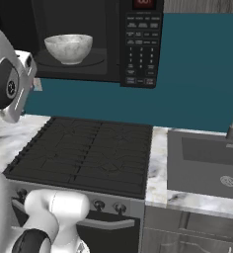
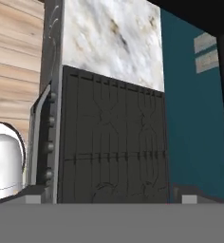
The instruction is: Pick the tomato from the sink and place it in the bowl. Then pick the bowl and place it in the microwave. Then close the microwave door and press the start button.
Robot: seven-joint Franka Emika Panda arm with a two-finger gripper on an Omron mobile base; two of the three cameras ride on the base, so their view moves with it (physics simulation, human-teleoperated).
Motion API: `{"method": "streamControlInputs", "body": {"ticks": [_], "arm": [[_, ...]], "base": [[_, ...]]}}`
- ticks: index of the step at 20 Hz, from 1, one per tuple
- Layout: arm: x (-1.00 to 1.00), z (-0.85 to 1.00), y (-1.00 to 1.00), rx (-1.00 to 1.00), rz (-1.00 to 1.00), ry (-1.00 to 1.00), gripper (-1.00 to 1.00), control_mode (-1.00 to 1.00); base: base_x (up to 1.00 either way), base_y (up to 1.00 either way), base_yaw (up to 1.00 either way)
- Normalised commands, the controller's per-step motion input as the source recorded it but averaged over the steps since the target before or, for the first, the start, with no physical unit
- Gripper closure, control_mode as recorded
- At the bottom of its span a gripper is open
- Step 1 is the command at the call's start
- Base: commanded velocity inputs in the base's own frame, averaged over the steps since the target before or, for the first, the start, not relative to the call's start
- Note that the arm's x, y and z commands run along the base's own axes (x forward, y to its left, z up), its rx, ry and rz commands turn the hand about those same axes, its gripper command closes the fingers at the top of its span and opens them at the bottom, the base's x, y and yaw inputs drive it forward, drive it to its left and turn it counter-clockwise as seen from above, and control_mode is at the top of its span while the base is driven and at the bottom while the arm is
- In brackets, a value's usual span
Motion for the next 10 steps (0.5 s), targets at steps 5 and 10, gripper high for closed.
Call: {"method": "streamControlInputs", "body": {"ticks": [5, 10], "arm": [[-0.68, -0.99, 0.00, 0.00, 0.04, 0.00, -1.00, -1.00], [-0.30, -1.00, 0.00, 0.05, 0.11, 0.00, -1.00, -1.00]], "base": [[0.00, 0.00, 0.00], [0.00, 0.00, 0.00]]}}
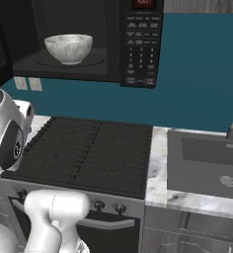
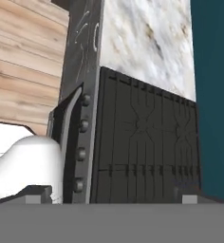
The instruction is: Pick the tomato from the sink and place it in the bowl. Then pick the bowl and place it in the microwave. Then close the microwave door and press the start button.
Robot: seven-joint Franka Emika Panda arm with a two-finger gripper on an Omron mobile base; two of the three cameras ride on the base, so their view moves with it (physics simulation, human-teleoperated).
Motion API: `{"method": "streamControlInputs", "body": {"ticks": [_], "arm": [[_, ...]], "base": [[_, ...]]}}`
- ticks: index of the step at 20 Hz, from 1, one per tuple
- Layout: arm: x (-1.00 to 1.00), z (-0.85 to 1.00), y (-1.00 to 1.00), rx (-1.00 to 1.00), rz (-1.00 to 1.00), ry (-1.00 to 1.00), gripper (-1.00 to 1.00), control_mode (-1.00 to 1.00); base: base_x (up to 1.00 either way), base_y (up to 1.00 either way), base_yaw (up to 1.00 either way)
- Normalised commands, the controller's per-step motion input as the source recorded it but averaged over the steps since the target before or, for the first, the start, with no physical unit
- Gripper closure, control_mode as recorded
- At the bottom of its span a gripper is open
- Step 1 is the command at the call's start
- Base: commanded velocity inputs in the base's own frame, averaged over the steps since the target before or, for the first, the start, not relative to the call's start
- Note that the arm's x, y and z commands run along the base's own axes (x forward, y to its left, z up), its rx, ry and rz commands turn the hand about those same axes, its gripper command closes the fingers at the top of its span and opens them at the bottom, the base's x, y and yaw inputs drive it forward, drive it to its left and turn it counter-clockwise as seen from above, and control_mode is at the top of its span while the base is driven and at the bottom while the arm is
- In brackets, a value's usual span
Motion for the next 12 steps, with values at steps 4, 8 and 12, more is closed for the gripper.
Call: {"method": "streamControlInputs", "body": {"ticks": [4, 8, 12], "arm": [[-0.43, -0.99, 0.10, 0.02, 0.15, 0.00, -1.00, -1.00], [-0.50, -0.96, 0.34, 0.00, 0.14, -0.01, -1.00, -1.00], [-0.87, -0.67, 0.41, 0.00, 0.09, -0.14, -1.00, -1.00]], "base": [[0.00, 0.00, 0.00], [0.00, 0.00, 0.00], [0.00, 0.00, 0.00]]}}
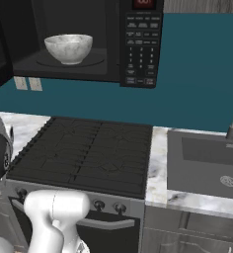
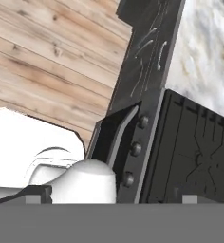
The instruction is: Pick the tomato from the sink and place it in the bowl. Then pick the bowl and place it in the microwave. Then close the microwave door and press the start button.
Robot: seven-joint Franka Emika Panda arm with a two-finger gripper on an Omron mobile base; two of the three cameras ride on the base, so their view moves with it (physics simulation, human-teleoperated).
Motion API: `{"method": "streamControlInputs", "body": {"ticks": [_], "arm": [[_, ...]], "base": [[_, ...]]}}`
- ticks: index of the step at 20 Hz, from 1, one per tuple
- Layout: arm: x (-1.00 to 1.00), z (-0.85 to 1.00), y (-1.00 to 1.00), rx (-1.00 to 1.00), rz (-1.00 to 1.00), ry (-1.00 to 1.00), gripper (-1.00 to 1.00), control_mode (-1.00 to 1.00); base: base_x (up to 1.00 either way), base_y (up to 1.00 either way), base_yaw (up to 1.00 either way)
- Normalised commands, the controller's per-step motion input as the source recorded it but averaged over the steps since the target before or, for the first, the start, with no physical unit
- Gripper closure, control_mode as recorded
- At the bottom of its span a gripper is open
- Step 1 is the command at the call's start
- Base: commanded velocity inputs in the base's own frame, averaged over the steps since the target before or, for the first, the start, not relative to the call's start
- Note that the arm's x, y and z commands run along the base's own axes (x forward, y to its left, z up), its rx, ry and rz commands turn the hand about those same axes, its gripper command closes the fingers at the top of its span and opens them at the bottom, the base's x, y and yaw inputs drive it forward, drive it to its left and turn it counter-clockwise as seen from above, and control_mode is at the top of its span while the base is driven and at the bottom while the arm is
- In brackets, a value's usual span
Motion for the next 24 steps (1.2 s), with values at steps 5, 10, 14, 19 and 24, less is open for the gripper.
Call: {"method": "streamControlInputs", "body": {"ticks": [5, 10, 14, 19, 24], "arm": [[-1.00, -0.38, 0.20, -0.01, 0.02, -0.25, -1.00, -1.00], [-0.86, -0.43, 0.41, 0.00, 0.00, -0.24, -1.00, -1.00], [-0.44, -0.50, 0.58, 0.00, 0.00, -0.21, -1.00, -1.00], [-0.26, -0.48, 0.59, 0.00, 0.00, -0.24, -1.00, -1.00], [-0.01, -0.10, 0.91, -0.05, -0.01, -0.30, -1.00, -1.00]], "base": [[0.00, 0.00, 0.00], [0.00, 0.00, 0.00], [0.00, 0.00, 0.00], [0.00, 0.00, 0.00], [0.00, 0.00, 0.00]]}}
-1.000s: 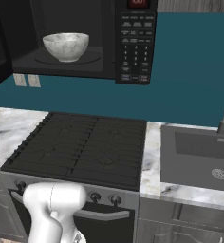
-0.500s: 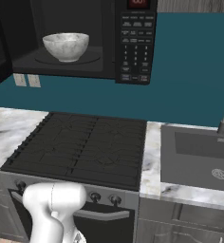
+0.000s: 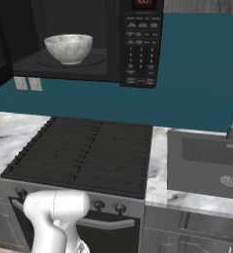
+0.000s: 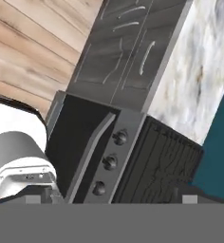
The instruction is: Pick the tomato from the sink and place it in the bowl. Then pick the bowl and place it in the microwave. Then close the microwave door and press the start button.
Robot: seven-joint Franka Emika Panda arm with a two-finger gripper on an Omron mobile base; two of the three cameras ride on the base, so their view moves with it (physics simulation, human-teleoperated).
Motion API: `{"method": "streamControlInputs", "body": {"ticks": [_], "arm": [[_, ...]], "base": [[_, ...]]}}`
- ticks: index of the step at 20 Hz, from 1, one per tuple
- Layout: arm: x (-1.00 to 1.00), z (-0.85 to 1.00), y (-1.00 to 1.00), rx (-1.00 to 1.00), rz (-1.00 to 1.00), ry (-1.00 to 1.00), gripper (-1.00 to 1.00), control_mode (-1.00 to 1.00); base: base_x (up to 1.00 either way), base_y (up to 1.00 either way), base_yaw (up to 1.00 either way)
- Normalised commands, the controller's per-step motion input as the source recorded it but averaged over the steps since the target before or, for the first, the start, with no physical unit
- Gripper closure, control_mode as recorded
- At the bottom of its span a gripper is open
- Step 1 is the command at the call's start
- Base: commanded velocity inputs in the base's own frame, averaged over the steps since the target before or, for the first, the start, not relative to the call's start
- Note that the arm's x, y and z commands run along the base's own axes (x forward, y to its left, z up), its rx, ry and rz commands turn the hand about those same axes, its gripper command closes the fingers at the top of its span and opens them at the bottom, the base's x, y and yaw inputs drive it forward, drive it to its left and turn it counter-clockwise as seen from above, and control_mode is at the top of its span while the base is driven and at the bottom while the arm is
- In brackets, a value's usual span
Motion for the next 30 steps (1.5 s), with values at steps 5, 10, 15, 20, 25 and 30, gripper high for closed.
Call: {"method": "streamControlInputs", "body": {"ticks": [5, 10, 15, 20, 25, 30], "arm": [[0.07, 0.13, 1.00, -0.09, -0.04, -0.30, -1.00, -1.00], [0.38, 0.35, 0.89, -0.07, -0.17, -0.22, -1.00, -1.00], [0.57, 0.48, 0.33, -0.01, -0.29, -0.18, -1.00, -1.00], [0.65, 0.34, 0.12, 0.00, -0.30, -0.06, -1.00, -1.00], [0.24, 0.31, 0.07, 0.00, -0.28, -0.08, -1.00, -1.00], [0.01, 0.46, -0.28, 0.02, -0.25, -0.12, -1.00, -1.00]], "base": [[0.00, 0.00, 0.00], [0.00, 0.00, 0.00], [0.00, 0.00, 0.00], [0.00, 0.00, 0.00], [0.00, 0.00, 0.00], [0.00, 0.00, 0.00]]}}
